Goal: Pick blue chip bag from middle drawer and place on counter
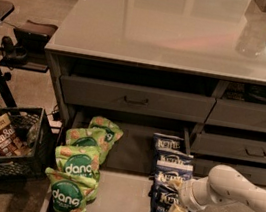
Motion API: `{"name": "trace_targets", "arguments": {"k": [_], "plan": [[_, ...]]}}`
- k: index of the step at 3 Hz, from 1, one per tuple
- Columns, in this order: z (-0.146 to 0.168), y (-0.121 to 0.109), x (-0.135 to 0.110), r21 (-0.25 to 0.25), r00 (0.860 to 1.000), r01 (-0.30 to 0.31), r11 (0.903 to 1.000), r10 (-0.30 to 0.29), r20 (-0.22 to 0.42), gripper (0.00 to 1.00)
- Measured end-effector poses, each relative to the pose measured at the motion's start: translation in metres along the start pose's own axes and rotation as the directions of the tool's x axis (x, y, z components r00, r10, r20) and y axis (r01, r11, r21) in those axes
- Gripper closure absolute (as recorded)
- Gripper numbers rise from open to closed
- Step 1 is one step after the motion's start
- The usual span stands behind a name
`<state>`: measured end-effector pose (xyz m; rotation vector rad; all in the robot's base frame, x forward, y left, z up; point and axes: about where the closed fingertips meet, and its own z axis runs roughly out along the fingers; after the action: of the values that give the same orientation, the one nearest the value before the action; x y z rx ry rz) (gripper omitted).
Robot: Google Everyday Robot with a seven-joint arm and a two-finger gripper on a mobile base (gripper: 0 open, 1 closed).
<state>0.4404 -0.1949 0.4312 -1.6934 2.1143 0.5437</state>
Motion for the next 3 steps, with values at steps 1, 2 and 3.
{"name": "trace_targets", "arguments": {"k": [1,2,3], "plan": [[0.0002,0.0001,0.0,0.0,1.0,0.0,1.0,0.0,0.0,0.42],[0.0003,0.0001,0.0,-0.001,1.0,0.0,1.0,0.0,0.0,0.65],[0.0001,0.0002,-0.0001,-0.001,1.0,0.0,1.0,0.0,0.0,0.89]]}}
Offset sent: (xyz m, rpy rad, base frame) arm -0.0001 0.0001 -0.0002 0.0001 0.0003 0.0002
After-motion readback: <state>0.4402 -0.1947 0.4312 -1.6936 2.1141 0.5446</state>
